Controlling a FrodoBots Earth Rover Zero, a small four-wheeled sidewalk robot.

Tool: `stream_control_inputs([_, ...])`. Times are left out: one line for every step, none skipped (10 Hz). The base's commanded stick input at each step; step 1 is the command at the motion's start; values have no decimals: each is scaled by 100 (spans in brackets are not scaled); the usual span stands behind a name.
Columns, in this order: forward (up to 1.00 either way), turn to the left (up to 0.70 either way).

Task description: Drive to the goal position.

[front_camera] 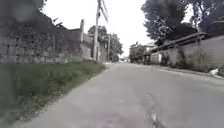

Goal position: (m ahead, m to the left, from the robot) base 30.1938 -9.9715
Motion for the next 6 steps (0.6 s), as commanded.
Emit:
stream_control_inputs([100,-3])
stream_control_inputs([100,-4])
stream_control_inputs([100,-4])
stream_control_inputs([100,-4])
stream_control_inputs([100,-4])
stream_control_inputs([100,-4])
